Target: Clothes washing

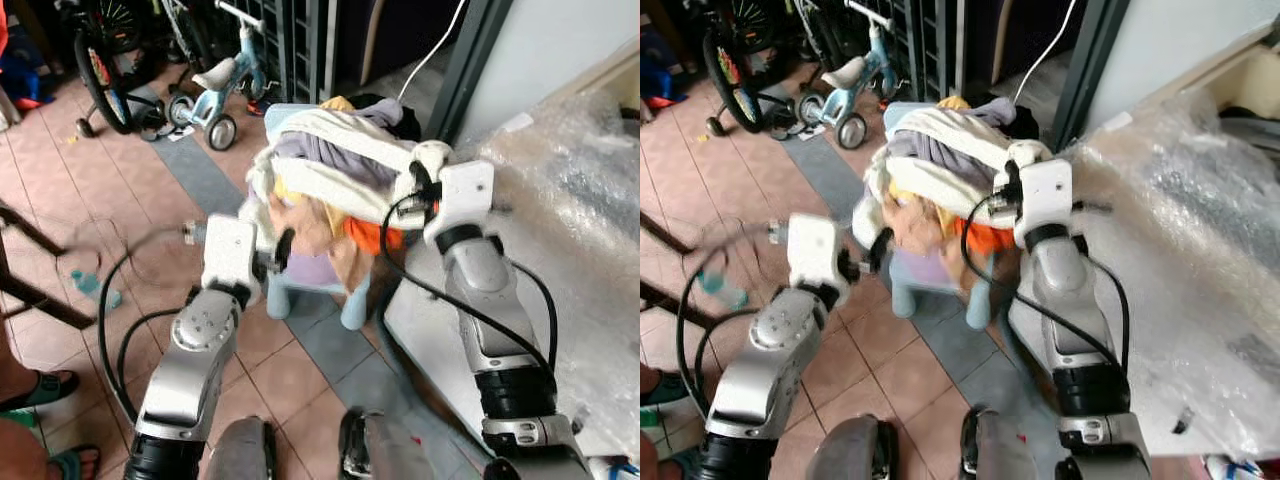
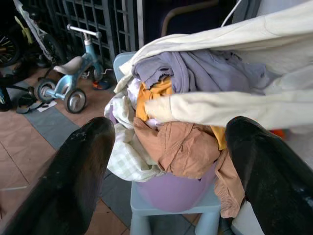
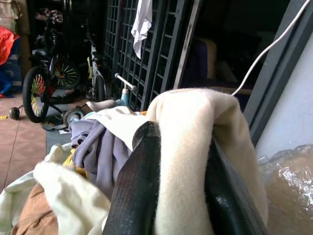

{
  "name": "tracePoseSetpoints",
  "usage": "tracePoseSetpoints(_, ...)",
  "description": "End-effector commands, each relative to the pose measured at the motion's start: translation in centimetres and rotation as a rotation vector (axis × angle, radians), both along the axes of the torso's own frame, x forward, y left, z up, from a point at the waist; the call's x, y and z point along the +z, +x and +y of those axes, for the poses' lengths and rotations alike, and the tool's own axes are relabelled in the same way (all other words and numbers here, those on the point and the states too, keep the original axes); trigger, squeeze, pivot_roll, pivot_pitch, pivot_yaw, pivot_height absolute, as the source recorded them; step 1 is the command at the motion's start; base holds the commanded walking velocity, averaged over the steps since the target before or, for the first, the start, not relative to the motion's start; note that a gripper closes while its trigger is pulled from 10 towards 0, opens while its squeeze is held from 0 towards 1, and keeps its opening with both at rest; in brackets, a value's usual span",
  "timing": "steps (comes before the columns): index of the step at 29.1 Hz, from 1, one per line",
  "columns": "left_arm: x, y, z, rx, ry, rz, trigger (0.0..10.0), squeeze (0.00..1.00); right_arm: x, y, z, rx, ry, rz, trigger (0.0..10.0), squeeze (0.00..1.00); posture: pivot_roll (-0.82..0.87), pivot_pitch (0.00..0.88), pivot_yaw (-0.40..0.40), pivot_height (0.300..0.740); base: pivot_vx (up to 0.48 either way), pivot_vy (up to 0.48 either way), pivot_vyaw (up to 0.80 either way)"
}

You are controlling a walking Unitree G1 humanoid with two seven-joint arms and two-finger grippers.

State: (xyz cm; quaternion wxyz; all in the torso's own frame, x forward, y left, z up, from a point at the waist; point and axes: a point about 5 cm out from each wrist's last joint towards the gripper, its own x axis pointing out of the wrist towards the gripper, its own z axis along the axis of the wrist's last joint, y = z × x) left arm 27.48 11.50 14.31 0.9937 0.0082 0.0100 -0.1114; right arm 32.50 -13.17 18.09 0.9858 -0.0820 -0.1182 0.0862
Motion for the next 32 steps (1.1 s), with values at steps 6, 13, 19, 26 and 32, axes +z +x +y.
tracePoseSetpoints(6,0.6,0.1,0.0,-0.007,-0.08,-0.029,10.0,0.0,1.5,0.6,-1.3,-0.035,-0.028,-0.05,10.0,0.0,0.04,0.13,0.002,0.74,0.142,0.0,-0.72)
tracePoseSetpoints(13,0.7,0.3,0.2,-0.01,-0.09,-0.035,10.0,0.0,3.0,1.8,-2.0,0.006,-0.149,-0.121,10.0,0.0,0.03,0.129,0.007,0.74,0.364,0.0,-0.8)
tracePoseSetpoints(19,0.5,0.3,0.0,-0.006,-0.102,-0.032,10.0,0.0,7.2,4.3,-3.2,-0.017,-0.241,-0.238,10.0,0.0,0.03,0.12,0.008,0.74,0.393,0.0,-0.8)
tracePoseSetpoints(26,0.6,0.5,-0.2,-0.015,-0.115,-0.034,10.0,0.0,13.6,6.5,-5.0,-0.102,-0.272,-0.364,10.0,0.0,0.04,0.106,0.007,0.74,0.386,0.0,-0.8)
tracePoseSetpoints(32,0.4,0.4,0.0,0.012,-0.111,-0.022,10.0,0.0,16.3,7.4,-5.9,-0.172,-0.277,-0.395,10.0,0.0,0.04,0.101,0.003,0.74,0.0,0.0,-0.8)
